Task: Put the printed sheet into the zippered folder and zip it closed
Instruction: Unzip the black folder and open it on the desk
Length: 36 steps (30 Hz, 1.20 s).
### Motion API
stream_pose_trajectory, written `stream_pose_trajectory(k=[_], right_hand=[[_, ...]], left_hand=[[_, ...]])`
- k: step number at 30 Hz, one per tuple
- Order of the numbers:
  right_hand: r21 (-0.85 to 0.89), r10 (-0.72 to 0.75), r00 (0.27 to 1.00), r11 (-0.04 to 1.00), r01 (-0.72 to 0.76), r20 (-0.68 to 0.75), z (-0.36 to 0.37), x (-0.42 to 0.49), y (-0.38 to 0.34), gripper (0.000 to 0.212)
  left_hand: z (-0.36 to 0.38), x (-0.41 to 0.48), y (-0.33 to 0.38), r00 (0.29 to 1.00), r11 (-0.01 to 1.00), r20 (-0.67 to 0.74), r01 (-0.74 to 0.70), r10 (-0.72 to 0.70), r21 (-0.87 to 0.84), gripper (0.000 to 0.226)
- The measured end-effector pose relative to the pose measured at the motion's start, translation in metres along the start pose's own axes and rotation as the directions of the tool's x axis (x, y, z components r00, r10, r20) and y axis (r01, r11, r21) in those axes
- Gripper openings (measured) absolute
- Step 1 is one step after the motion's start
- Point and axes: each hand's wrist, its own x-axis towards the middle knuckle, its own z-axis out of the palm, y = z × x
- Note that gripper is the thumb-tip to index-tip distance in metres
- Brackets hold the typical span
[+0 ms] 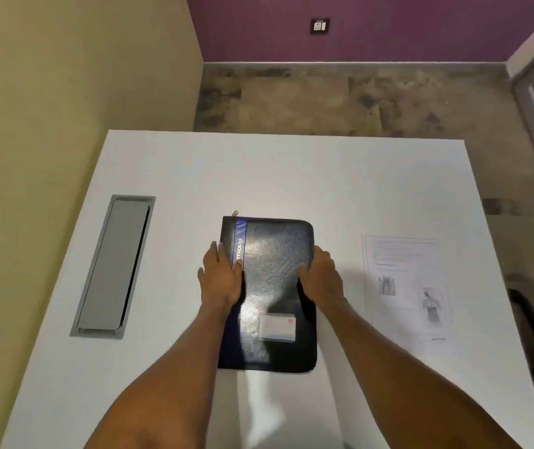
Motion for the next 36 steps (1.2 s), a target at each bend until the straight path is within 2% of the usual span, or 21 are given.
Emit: stream_pose_trajectory(k=[4,10,13,23,32,34,36], right_hand=[[-0.011,0.117,0.992,0.993,-0.117,0.053,0.01,0.017,0.001,0.05],[-0.002,0.138,0.989,0.99,-0.138,0.057,0.027,0.031,0.012,0.05],[0.029,0.154,0.987,0.987,-0.156,0.052,0.032,0.035,0.013,0.051],[0.128,0.215,0.975,0.967,-0.221,0.061,0.035,0.029,0.017,0.06],[0.159,0.215,0.974,0.962,-0.223,0.066,0.045,-0.01,0.033,0.054],[0.102,0.21,0.977,0.972,-0.211,0.019,0.043,-0.016,0.032,0.049],[-0.031,0.145,0.984,0.988,-0.148,-0.1,0.039,-0.012,0.024,0.043]], left_hand=[[0.006,0.023,-0.005,0.999,0.998,-0.01,0.038,-0.037,0.041,0.065],[0.023,0.038,-0.004,0.99,0.99,-0.017,0.142,-0.142,0.022,0.055],[0.03,0.037,-0.003,0.984,0.984,-0.003,0.178,-0.178,-0.027,0.058],[0.028,0.015,-0.003,0.986,0.978,-0.026,0.16,-0.165,-0.134,0.056],[0.036,-0.03,-0.016,0.985,0.973,-0.019,0.169,-0.174,-0.159,0.057],[0.036,-0.032,-0.017,0.985,0.974,-0.015,0.166,-0.17,-0.156,0.058],[0.034,-0.029,-0.018,0.985,0.974,-0.013,0.168,-0.172,-0.154,0.058]])
